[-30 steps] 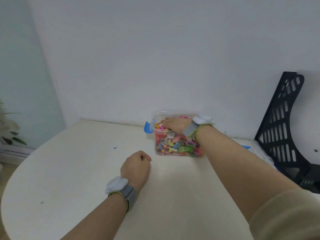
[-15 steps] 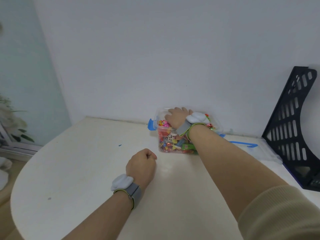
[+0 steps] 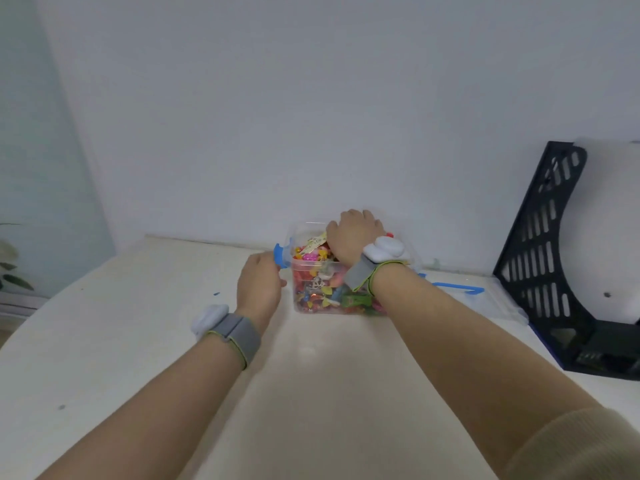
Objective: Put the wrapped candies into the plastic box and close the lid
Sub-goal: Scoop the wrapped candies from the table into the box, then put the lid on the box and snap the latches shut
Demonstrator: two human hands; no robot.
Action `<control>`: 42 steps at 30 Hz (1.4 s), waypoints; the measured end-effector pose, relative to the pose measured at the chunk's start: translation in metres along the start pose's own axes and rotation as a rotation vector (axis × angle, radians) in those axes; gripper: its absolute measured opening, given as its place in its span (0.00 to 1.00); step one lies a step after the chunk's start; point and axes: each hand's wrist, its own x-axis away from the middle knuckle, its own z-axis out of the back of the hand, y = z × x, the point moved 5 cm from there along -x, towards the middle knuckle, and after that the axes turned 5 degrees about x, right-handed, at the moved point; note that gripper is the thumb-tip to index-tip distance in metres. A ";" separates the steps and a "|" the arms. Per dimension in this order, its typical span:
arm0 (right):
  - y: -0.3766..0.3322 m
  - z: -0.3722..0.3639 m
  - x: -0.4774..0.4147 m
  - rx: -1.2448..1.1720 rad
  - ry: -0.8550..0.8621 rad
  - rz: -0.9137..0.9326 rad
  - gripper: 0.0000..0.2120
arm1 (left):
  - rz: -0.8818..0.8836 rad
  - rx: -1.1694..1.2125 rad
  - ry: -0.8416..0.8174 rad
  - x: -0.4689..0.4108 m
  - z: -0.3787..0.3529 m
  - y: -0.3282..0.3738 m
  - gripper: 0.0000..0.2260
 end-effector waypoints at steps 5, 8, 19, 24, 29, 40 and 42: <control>0.033 -0.006 0.014 -0.273 -0.378 -0.123 0.17 | -0.042 -0.251 -0.045 -0.013 -0.008 0.031 0.16; 0.030 0.009 0.019 -0.206 -0.401 -0.071 0.23 | -0.123 -0.521 -0.065 -0.020 -0.008 0.039 0.15; 0.175 0.034 0.029 -0.313 0.201 -0.355 0.17 | -0.320 -0.853 0.020 -0.020 -0.022 0.047 0.16; 0.204 -0.033 0.059 0.087 -0.401 -0.308 0.21 | -0.313 -0.880 0.021 -0.022 -0.023 0.048 0.11; 0.205 -0.030 0.058 0.105 -0.331 -0.297 0.15 | -0.337 -0.893 -0.003 -0.018 -0.023 0.050 0.17; 0.204 0.018 0.041 -0.138 -0.107 -0.420 0.15 | -0.332 -1.047 -0.061 -0.019 -0.024 0.064 0.17; 0.205 0.023 0.043 -0.203 -0.089 -0.442 0.16 | -0.293 -1.052 -0.072 -0.022 -0.020 0.065 0.15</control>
